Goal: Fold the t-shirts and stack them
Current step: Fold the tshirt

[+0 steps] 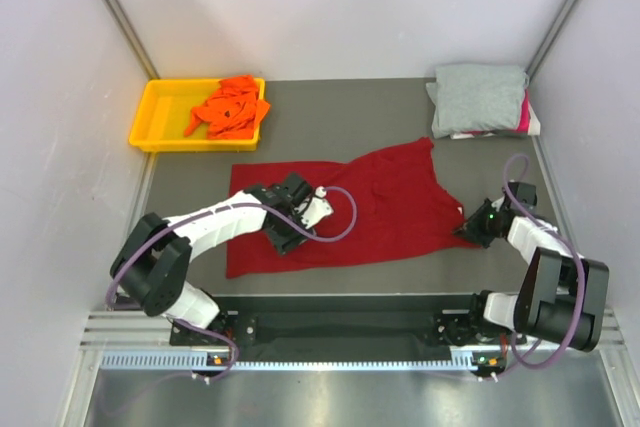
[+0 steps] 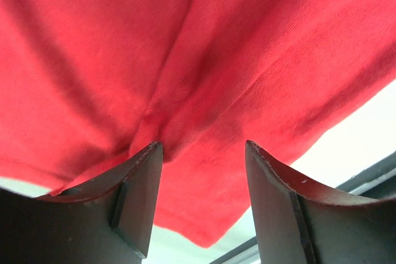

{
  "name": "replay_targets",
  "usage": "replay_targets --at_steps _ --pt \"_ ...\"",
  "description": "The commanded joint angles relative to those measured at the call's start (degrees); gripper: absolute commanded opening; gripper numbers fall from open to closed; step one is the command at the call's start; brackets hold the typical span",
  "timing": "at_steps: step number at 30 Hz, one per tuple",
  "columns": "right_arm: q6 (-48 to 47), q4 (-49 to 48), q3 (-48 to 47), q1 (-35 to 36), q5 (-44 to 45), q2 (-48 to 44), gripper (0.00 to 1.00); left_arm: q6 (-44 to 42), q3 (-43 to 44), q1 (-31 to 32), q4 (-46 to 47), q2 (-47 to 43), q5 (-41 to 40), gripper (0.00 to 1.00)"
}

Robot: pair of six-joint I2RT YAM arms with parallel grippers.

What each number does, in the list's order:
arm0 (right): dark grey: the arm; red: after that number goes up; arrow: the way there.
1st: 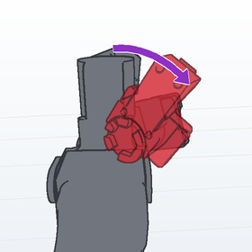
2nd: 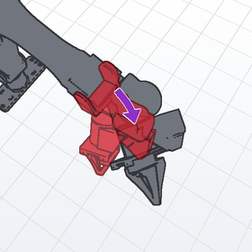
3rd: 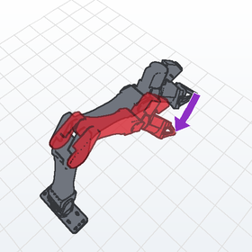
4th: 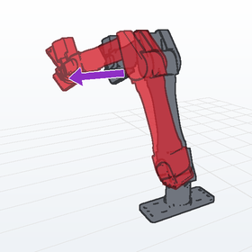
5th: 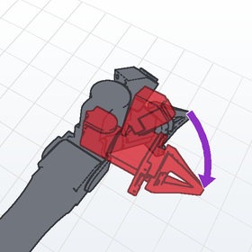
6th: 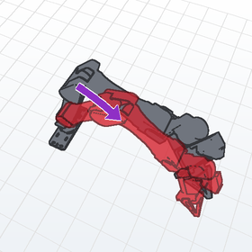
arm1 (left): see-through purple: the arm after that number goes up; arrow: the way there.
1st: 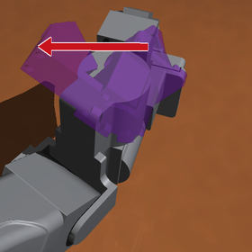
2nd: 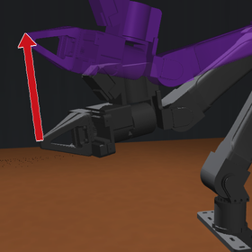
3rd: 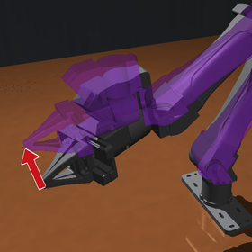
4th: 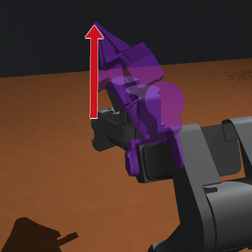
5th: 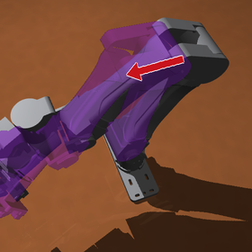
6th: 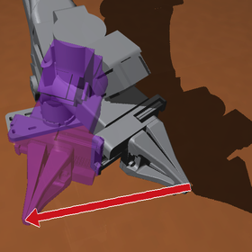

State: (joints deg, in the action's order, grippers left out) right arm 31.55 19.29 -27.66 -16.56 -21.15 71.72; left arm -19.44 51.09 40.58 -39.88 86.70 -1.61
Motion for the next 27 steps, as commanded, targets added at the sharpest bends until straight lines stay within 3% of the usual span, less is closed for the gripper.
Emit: replay_targets --at_steps 1,5,9,12,17,22,23,25,26,27 --pt "-2.6 -2.8 -1.0 -1.9 5.2 1.2 0.08 -1.6 -0.2 -2.7 -2.9 -3.5 3.0 0.61" --pt "-4.1 3.1 -3.6 -3.5 7.7 -2.3 0.13 -5.4 -1.5 -8.2 -6.7 -9.9 2.3 0.65" --pt "-4.9 10.1 -7.0 -5.7 11.7 -9.3 0.43 -10.2 -6.4 -12.0 -11.3 -12.7 -2.7 0.65" --pt "-3.3 14.0 -5.9 -8.1 10.5 -12.5 0.50 -12.6 -9.8 -12.0 -13.6 -14.4 -1.3 0.65" --pt "-1.1 15.9 -3.0 -9.0 9.5 -15.0 0.53 -13.7 -15.3 -11.8 -9.4 -14.5 1.0 0.67" --pt "0.4 11.8 -0.8 -9.0 8.9 -10.8 0.53 -13.6 -16.7 -11.8 -3.5 -12.3 -0.8 0.65" --pt "0.4 11.0 -0.5 -9.0 8.7 -9.6 0.52 -13.8 -17.0 -11.7 -2.2 -11.9 -0.8 0.62" --pt "0.3 10.2 -0.3 -9.0 7.4 -6.4 0.44 -13.5 -17.3 -11.7 -1.6 -10.9 -1.6 0.39" --pt "0.3 9.7 -0.4 -9.0 6.9 -5.7 0.40 -13.4 -17.3 -11.7 -1.9 -10.6 -1.6 0.13" --pt "0.4 9.8 -0.6 -9.1 6.8 -5.4 0.29 -13.5 -17.2 -11.7 -3.3 -10.7 -1.6 0.00"
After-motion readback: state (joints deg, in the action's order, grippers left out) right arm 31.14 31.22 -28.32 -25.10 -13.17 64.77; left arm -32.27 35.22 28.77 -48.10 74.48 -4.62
